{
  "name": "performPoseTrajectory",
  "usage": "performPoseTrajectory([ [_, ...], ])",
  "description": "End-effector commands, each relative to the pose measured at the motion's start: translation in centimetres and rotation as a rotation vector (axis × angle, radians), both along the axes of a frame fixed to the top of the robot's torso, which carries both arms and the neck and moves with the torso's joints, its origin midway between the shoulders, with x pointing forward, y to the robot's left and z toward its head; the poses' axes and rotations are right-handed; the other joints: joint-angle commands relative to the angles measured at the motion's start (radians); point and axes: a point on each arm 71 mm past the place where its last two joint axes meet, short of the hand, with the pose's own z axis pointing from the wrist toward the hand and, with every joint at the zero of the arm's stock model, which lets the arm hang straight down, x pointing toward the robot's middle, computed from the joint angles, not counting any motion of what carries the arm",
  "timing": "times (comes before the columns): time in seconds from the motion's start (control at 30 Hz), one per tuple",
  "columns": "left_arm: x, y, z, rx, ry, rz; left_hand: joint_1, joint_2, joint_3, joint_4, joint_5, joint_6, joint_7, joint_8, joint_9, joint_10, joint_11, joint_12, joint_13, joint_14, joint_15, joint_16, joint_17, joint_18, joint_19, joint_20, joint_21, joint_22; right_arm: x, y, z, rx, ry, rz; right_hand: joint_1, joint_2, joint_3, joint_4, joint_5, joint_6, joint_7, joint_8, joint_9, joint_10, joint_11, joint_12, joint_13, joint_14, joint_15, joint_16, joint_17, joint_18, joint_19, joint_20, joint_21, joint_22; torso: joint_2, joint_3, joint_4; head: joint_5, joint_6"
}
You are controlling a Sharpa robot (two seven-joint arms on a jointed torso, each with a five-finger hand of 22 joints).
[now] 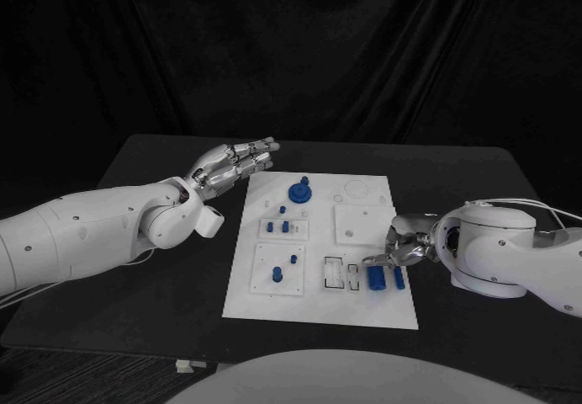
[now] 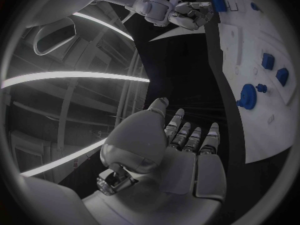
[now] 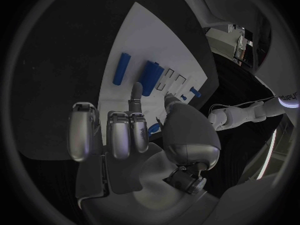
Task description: Assemble the parts on the task board
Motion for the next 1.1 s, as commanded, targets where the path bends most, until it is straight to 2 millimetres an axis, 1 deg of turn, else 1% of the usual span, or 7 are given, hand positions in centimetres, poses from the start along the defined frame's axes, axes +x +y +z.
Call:
performPoseTrajectory([
  [0.03,-0.1,-0.2,0.1,-0.019,0.000,-0.012,0.008,0.002,0.002,0.003,0.002,0.004,0.000,0.007,0.001,0.004,0.001,0.005,0.001,-0.003,-0.003,0.006,0.001,0.008,0.006,-0.002,0.004,-0.001,-0.1,0.0,-0.4,-0.027,0.012,-0.013,0.006,-0.009,0.007,-0.002,-0.007,-0.010,0.000,0.008,0.010,0.106,0.001,0.002,0.263,0.102,-0.001,0.003,0.263,-0.008,0.046,-0.003,0.000,0.213,0.000,0.0013,0.0002,0.000,0.000],
  [0.4,-0.1,-0.3,-0.1,-0.019,0.006,-0.016,0.008,0.002,0.003,0.004,0.001,0.004,0.001,0.007,0.001,0.004,0.002,0.006,0.001,-0.002,-0.001,0.006,0.001,0.008,0.006,-0.001,0.004,-0.001,0.0,0.3,-1.7,-0.087,0.046,0.011,0.055,-0.005,0.015,-0.005,0.013,-0.053,0.005,0.021,0.065,0.106,0.005,0.002,0.263,0.102,0.007,0.003,0.263,-0.005,0.037,0.005,-0.011,0.209,0.000,-0.0004,-0.0015,0.005,0.000],
  [0.8,-0.2,-0.3,-0.2,-0.019,0.013,-0.020,0.009,0.002,0.004,0.004,0.001,0.003,0.002,0.006,0.001,0.003,0.003,0.005,0.001,-0.002,0.000,0.006,0.001,0.008,0.007,-0.001,0.004,0.000,-0.3,0.8,-3.4,-0.112,0.093,0.031,0.158,0.020,0.029,-0.032,0.135,-0.093,0.007,0.026,0.118,0.106,0.006,0.002,0.263,0.102,0.012,0.003,0.263,0.000,0.025,0.011,-0.030,0.202,-0.001,-0.0001,-0.0003,0.004,0.000],
  [0.9,-0.2,-0.3,-0.3,-0.018,0.015,-0.021,0.009,0.003,0.004,0.005,0.001,0.002,0.003,0.006,0.001,0.003,0.004,0.005,0.001,-0.002,0.001,0.006,0.001,0.008,0.007,-0.001,0.004,0.000,-0.4,1.0,-3.6,-0.093,0.091,0.031,0.225,0.032,0.049,-0.074,0.239,-0.101,0.006,0.029,0.134,0.106,0.005,0.002,0.263,0.102,0.011,0.003,0.263,0.002,0.022,0.011,-0.035,0.200,-0.002,0.0006,-0.0017,0.008,0.000],
  [0.97,-0.2,-0.3,-0.3,-0.018,0.017,-0.021,0.009,0.003,0.004,0.005,0.001,0.002,0.003,0.006,0.001,0.003,0.004,0.005,0.001,-0.002,0.001,0.006,0.001,0.008,0.007,-0.001,0.004,0.000,-0.4,1.1,-3.6,-0.070,0.091,0.023,0.232,0.035,0.052,-0.078,0.256,-0.101,0.005,0.029,0.137,0.106,0.005,0.002,0.263,0.102,0.011,0.003,0.263,0.002,0.021,0.010,-0.036,0.200,-0.002,0.0007,-0.0012,0.008,0.000],
  [1.0,-0.2,-0.3,-0.3,-0.018,0.017,-0.022,0.010,0.003,0.005,0.005,0.001,0.001,0.003,0.006,0.000,0.003,0.004,0.006,0.001,-0.002,0.001,0.006,0.001,0.008,0.008,-0.001,0.004,0.001,-0.4,1.1,-3.6,-0.052,0.093,0.014,0.269,0.041,0.071,-0.101,0.340,-0.107,0.001,0.026,0.138,0.106,0.001,0.002,0.263,0.102,0.008,0.003,0.263,0.004,0.019,0.008,-0.041,0.198,-0.002,0.0006,-0.0006,0.007,0.000],
  [1.1,-0.2,-0.3,-0.4,-0.017,0.019,-0.022,0.010,0.003,0.005,0.005,0.001,0.001,0.003,0.006,0.000,0.003,0.004,0.006,0.001,-0.002,0.002,0.006,0.001,0.009,0.008,-0.001,0.005,0.002,-0.5,1.2,-3.6,0.003,0.105,-0.019,0.295,0.043,0.091,-0.120,0.409,-0.109,-0.001,0.019,0.136,0.106,-0.002,0.002,0.263,0.102,0.006,0.003,0.263,0.003,0.018,0.006,-0.041,0.198,-0.002,0.0005,-0.0009,0.008,0.000],
])
